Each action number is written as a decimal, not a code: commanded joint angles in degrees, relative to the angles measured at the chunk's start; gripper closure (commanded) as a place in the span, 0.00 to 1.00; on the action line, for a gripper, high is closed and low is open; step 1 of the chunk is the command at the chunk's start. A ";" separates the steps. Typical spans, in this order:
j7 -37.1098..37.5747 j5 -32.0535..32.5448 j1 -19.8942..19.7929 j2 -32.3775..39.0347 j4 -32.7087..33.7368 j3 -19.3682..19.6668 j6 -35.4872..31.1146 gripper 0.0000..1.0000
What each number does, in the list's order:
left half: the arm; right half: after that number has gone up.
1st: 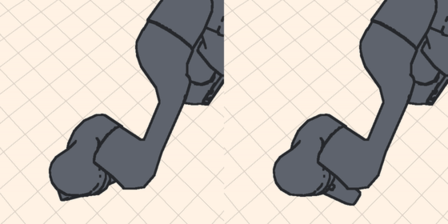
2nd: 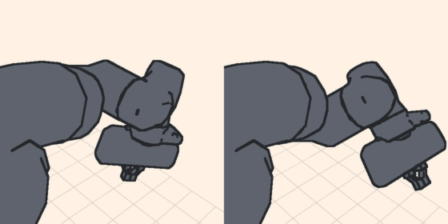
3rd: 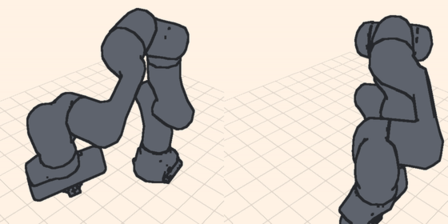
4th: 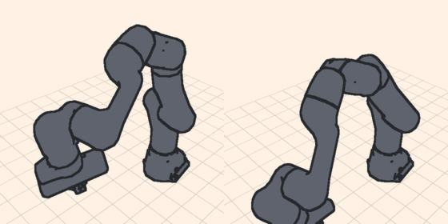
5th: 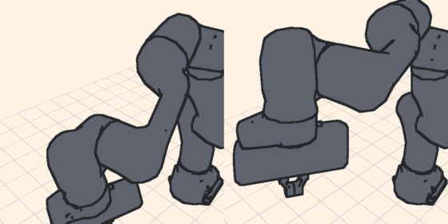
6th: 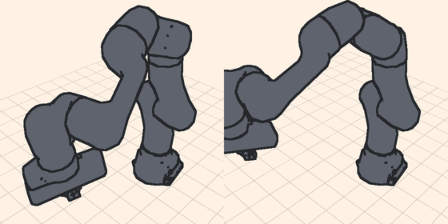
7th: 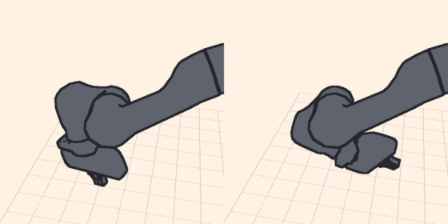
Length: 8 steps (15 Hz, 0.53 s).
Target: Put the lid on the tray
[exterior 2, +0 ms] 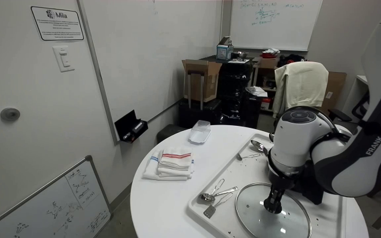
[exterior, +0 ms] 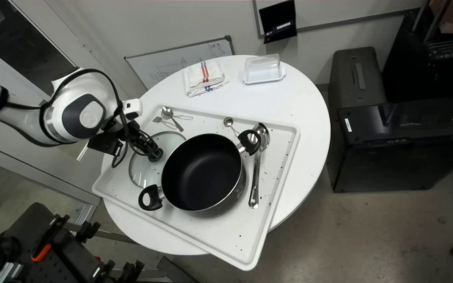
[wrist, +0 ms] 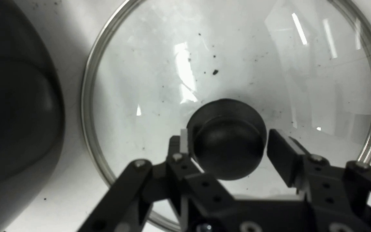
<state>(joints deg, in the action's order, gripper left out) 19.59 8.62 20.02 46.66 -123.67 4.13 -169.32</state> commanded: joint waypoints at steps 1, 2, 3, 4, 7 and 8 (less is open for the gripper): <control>-3.77 -2.07 -0.70 -0.35 -0.67 -0.84 -1.20 0.04; -4.07 -2.09 -0.73 -1.09 -1.47 -0.92 -1.09 0.01; -4.42 -2.11 -0.82 -1.99 -2.41 -1.11 -0.75 0.00; -4.90 -2.09 -1.00 -3.21 -3.68 -1.37 -0.43 0.00; -5.89 -1.96 -1.22 -7.03 -7.55 -1.75 0.33 0.00; -6.32 -1.85 -1.41 -8.92 -9.32 -1.86 0.78 0.00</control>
<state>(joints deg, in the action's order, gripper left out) 16.53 8.36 19.83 44.02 -126.99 3.42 -169.32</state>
